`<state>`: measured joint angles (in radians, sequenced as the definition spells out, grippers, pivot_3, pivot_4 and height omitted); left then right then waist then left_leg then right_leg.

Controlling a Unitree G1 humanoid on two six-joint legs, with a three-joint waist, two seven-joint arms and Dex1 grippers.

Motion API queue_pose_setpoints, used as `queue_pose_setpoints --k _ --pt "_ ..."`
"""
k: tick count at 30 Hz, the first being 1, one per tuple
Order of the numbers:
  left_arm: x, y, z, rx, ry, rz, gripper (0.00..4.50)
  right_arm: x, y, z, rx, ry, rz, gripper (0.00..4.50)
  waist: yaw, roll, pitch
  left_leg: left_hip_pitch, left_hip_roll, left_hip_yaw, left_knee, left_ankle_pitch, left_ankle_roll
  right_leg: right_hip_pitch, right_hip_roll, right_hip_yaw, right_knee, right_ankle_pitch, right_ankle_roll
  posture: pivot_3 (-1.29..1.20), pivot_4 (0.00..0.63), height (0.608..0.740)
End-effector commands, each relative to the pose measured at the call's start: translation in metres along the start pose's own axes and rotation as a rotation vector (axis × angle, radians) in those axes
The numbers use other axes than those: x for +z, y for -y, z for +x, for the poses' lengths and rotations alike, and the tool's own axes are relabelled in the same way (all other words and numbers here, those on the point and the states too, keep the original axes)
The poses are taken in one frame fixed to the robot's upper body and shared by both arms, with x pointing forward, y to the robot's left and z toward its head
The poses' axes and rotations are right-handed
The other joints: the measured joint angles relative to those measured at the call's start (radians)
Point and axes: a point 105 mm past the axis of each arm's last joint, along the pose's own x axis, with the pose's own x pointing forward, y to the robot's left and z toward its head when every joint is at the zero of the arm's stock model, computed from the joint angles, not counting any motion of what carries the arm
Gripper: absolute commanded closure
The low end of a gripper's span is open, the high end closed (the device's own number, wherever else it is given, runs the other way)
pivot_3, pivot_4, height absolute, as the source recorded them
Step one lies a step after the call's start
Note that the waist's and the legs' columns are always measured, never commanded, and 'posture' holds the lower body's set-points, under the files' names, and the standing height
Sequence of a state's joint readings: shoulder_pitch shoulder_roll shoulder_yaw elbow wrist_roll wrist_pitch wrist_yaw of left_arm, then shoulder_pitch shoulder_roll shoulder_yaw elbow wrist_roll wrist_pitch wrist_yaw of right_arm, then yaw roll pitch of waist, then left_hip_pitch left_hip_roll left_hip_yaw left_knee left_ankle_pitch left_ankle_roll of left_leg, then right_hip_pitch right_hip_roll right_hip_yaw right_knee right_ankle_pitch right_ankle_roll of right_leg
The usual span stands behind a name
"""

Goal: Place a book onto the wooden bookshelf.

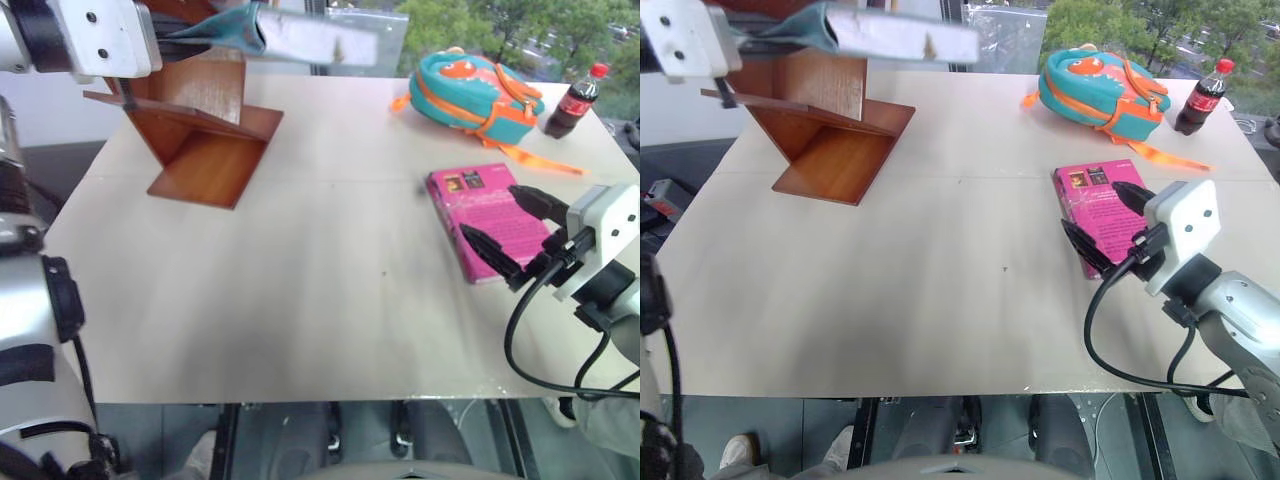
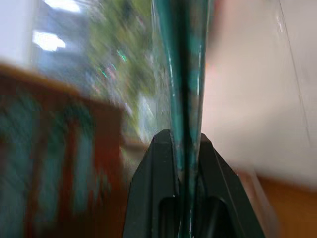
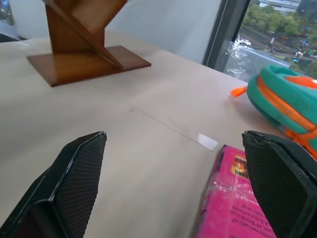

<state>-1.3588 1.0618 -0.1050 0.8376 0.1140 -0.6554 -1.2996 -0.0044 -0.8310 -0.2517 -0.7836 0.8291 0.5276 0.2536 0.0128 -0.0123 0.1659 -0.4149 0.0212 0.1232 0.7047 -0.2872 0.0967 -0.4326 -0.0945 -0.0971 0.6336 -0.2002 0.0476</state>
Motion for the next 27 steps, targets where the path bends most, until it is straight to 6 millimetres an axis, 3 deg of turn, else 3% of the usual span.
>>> queue_pose_setpoints --k 1,12,20,23,27 --pt "-0.019 -0.006 -0.017 0.012 -0.1 -0.024 4.47 0.009 -0.003 0.002 0.02 0.033 -0.03 0.0 0.0 0.0 0.0 0.0 0.0 0.0 0.0 0.0 0.0 0.0 0.0 0.0 0.0 0.0 0.0 0.0 0.15 0.74" --pt "-0.06 0.013 -0.024 -0.059 -0.334 -0.035 4.47 0.054 -0.04 0.007 0.282 0.177 -0.154 0.0 0.0 -0.007 0.004 -0.001 0.001 0.002 0.0 -0.002 0.004 -0.001 -0.001 0.001 0.0 0.0 0.0 0.0 0.15 0.74" --pt "-0.072 0.024 -0.022 -0.054 -0.378 -0.046 4.47 0.066 -0.036 0.02 0.333 0.204 -0.174 0.0 -0.004 -0.01 0.006 -0.001 0.001 0.005 0.0 -0.002 0.004 -0.004 -0.001 0.003 0.002 0.002 -0.003 0.0 0.15 0.74" --pt "-0.073 0.024 -0.026 -0.039 -0.374 -0.064 3.33 0.067 -0.034 0.024 0.335 0.21 -0.173 0.0 -0.01 -0.01 0.006 -0.002 0.001 0.008 0.0 -0.002 0.004 -0.006 -0.002 0.005 0.005 0.002 -0.003 0.0 0.15 0.74" --pt "-0.075 0.019 -0.043 0.007 -0.375 -0.097 1.4 0.067 -0.032 0.028 0.352 0.214 -0.17 0.0 -0.015 -0.012 0.007 -0.002 0.001 0.008 0.001 -0.002 0.004 -0.007 -0.002 0.005 0.007 0.002 -0.003 0.0 0.15 0.74"
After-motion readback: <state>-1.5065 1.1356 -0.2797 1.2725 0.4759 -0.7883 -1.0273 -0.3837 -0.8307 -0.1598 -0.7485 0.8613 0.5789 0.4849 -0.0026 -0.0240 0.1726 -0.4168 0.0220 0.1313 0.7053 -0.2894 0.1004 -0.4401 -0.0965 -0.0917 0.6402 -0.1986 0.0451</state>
